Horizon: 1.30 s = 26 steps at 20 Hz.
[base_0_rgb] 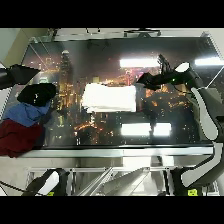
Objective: Fold the shirts.
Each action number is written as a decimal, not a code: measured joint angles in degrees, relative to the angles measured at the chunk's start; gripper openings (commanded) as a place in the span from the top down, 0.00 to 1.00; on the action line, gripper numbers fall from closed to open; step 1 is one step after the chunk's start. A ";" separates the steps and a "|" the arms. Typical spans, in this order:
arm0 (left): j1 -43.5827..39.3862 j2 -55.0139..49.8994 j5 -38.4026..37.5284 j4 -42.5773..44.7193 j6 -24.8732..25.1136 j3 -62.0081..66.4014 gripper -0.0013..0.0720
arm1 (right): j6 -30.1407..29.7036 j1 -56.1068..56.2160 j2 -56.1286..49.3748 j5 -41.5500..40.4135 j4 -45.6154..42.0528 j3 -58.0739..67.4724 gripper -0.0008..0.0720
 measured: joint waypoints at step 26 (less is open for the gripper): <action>0.00 0.00 -0.66 0.04 -0.02 -0.02 0.96 | -2.16 -10.16 15.47 -10.43 21.31 1.99 0.97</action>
